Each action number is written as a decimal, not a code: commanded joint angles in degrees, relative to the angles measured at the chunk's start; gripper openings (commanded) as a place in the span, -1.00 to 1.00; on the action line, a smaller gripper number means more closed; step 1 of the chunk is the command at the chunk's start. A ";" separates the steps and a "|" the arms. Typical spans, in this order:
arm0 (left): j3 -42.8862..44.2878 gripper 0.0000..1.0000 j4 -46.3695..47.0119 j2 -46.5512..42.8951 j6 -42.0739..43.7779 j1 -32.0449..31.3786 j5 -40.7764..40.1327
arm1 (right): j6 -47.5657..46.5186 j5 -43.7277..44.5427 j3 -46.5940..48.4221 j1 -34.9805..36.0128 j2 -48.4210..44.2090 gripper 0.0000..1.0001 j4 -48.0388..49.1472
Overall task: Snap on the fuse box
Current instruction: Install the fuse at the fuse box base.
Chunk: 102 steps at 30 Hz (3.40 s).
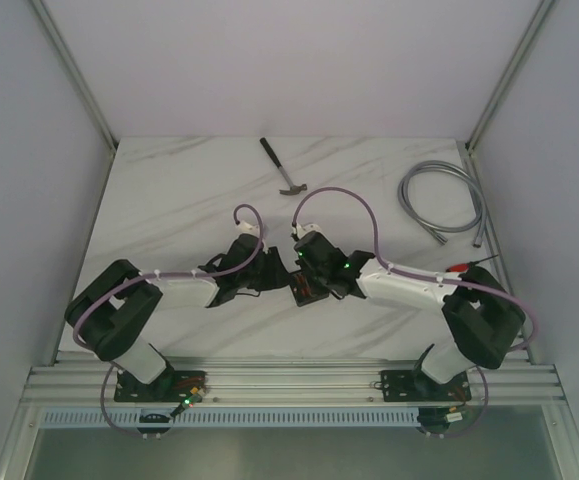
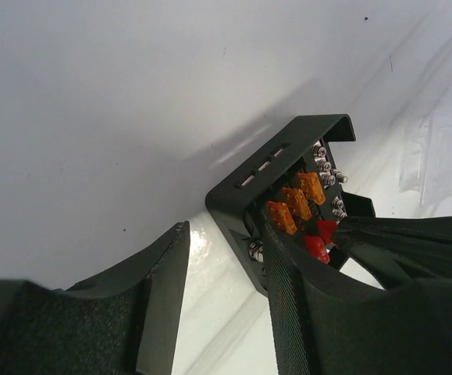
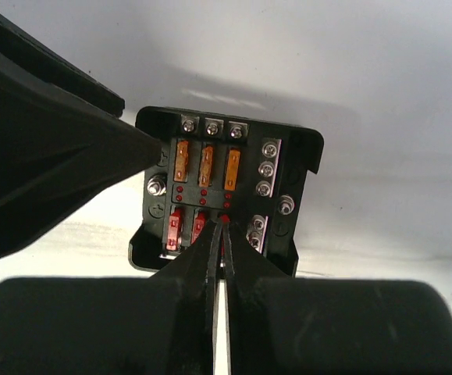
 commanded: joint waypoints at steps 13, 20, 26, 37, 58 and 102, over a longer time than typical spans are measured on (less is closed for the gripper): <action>1.41 -0.11 1.73 2.26 -2.48 -0.43 0.84 | 0.60 -2.40 -1.51 -0.31 2.60 -1.00 -9.16; 1.38 -0.14 1.41 2.19 -2.89 -0.45 0.26 | 0.23 -3.33 -1.68 -0.27 1.24 -0.94 -10.29; 1.39 -0.15 1.37 2.27 -3.05 -0.45 0.35 | 0.31 -3.02 -1.18 -0.32 3.51 -0.96 -11.56; 1.35 -0.20 1.30 2.52 -3.36 -0.43 0.24 | 0.22 -0.73 -1.46 -0.27 7.84 -1.00 -17.88; 0.72 -0.23 1.21 1.42 -3.88 -0.52 0.25 | 1.05 -3.36 7.49 0.08 4.95 -0.82 -17.31; 0.64 -0.19 1.06 1.38 -3.55 -0.71 0.43 | 7.08 -7.48 8.52 -0.84 11.00 -1.00 -23.08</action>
